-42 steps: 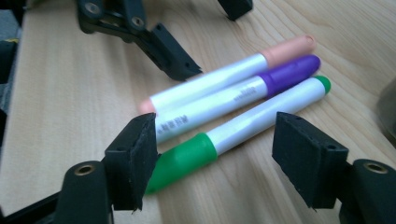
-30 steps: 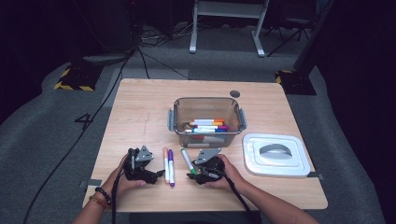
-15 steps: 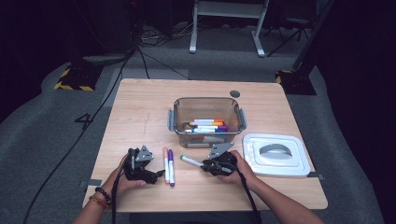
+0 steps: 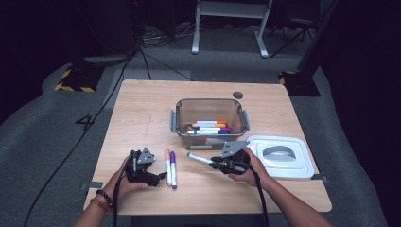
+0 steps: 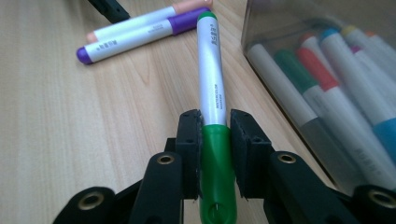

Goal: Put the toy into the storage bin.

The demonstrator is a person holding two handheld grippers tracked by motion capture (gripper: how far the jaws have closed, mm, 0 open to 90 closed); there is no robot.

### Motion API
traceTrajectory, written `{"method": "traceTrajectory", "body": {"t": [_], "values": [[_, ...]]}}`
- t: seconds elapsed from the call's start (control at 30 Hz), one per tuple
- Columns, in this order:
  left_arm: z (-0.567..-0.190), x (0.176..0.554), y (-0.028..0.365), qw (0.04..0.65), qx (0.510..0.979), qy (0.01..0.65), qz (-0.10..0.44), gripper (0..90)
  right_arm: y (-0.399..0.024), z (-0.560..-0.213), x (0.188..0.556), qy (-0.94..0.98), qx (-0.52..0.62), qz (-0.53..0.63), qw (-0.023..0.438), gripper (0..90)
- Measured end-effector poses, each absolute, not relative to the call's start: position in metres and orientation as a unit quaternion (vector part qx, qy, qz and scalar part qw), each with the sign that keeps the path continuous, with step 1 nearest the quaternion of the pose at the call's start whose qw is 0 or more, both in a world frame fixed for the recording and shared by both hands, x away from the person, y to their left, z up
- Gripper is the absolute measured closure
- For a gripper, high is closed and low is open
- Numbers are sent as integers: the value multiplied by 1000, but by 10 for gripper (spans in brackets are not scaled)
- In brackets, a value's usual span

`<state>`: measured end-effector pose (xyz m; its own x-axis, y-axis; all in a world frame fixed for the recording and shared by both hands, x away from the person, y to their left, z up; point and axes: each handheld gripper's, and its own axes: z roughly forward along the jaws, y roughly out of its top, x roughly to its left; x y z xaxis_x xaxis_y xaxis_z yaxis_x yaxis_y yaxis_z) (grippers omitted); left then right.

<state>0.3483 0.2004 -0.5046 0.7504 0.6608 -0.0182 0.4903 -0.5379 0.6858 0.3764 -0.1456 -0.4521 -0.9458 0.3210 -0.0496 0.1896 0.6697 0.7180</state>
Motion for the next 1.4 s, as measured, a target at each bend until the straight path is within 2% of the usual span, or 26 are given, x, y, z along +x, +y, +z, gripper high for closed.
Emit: {"method": "traceTrajectory", "body": {"t": [0.27,0.63,1.13,1.4], "values": [[-505,348,200,348,868,331,122,127,-155,-429,371,903,115,404,88,746],[-505,348,200,348,868,331,122,127,-172,-387,372,887,104,436,113,745],[-505,348,200,348,868,331,122,127,-172,-329,412,880,116,435,155,746],[-505,348,200,348,868,331,122,127,-158,-325,441,888,112,414,164,745]]}}
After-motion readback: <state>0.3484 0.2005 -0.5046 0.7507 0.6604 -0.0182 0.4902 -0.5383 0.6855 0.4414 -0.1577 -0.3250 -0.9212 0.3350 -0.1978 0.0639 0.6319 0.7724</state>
